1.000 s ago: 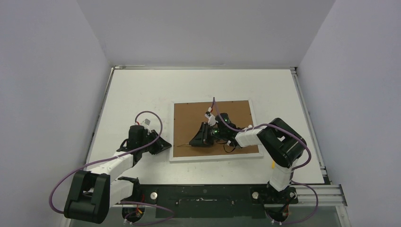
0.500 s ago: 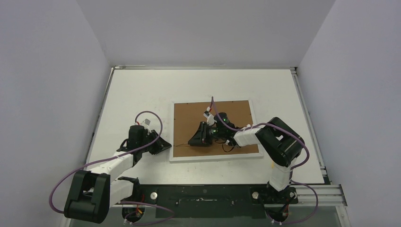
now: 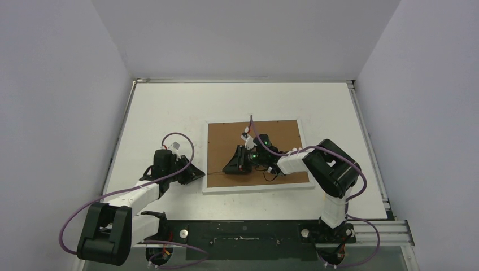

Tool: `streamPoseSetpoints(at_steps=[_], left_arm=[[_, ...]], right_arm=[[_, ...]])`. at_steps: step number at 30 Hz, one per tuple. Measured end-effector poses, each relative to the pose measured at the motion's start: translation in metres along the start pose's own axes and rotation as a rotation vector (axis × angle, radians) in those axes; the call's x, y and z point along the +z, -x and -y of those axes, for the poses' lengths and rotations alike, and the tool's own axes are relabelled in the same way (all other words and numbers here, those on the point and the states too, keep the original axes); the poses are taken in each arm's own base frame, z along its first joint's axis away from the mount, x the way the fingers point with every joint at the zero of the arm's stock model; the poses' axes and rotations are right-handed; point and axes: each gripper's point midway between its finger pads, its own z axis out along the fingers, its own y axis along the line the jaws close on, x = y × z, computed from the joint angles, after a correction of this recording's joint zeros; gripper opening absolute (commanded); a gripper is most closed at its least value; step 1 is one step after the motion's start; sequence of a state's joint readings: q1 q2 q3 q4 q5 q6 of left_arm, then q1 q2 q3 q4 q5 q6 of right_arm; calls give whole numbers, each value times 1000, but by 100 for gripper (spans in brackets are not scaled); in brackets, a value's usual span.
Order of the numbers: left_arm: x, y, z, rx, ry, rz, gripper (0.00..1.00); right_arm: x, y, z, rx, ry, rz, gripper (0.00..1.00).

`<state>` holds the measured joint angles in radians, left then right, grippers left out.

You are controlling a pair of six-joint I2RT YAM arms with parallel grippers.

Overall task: Take the photo out of the frame
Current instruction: Release the photo frame item from the photo frame.

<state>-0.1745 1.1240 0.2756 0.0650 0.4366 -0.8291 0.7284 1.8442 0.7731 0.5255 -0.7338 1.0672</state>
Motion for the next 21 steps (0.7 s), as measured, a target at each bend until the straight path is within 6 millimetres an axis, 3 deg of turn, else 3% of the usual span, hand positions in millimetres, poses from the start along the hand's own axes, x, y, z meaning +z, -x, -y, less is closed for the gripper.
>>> streamPoseSetpoints(at_steps=[12, 21], left_arm=[[2, 0, -1, -4, -2, -7, 12], [6, 4, 1, -6, -26, -15, 5]], right_arm=[[2, 2, -2, 4, -19, -12, 5], [11, 27, -17, -72, -144, 23, 5]])
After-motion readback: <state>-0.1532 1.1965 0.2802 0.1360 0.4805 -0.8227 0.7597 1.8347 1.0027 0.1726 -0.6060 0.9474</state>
